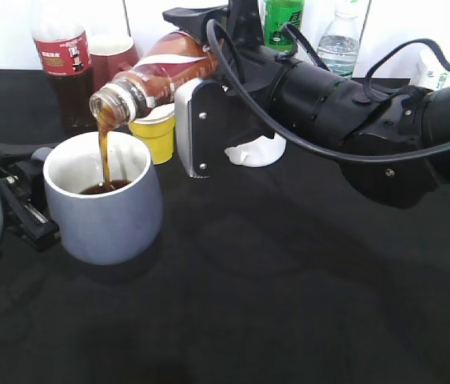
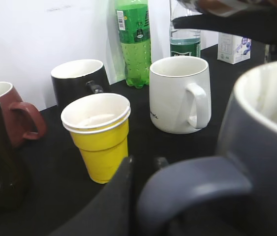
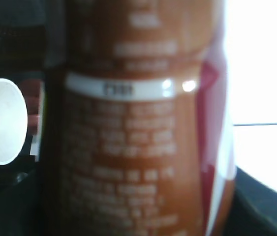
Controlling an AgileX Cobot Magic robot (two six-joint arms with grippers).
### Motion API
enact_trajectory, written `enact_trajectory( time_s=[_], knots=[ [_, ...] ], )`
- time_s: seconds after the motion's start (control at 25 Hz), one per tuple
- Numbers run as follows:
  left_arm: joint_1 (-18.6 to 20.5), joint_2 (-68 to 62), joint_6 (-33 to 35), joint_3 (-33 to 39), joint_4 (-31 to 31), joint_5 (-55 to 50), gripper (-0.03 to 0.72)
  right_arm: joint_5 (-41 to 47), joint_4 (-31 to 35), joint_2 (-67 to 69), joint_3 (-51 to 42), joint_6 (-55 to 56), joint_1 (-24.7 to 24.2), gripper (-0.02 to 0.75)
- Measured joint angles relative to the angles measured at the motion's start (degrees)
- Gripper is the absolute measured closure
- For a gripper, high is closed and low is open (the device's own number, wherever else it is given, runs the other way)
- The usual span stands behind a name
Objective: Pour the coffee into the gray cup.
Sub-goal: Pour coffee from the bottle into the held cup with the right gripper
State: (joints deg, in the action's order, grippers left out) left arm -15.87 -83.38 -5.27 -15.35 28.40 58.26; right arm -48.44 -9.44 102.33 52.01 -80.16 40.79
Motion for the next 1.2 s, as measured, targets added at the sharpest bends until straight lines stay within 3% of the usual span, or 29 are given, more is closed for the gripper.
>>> enact_trajectory(
  time_s=[1.2],
  knots=[
    [0.00, 0.00, 0.04, 0.00, 0.11, 0.01, 0.616, -1.67, 0.06, 0.00, 0.06, -1.57, 0.00, 0.211]
  ],
)
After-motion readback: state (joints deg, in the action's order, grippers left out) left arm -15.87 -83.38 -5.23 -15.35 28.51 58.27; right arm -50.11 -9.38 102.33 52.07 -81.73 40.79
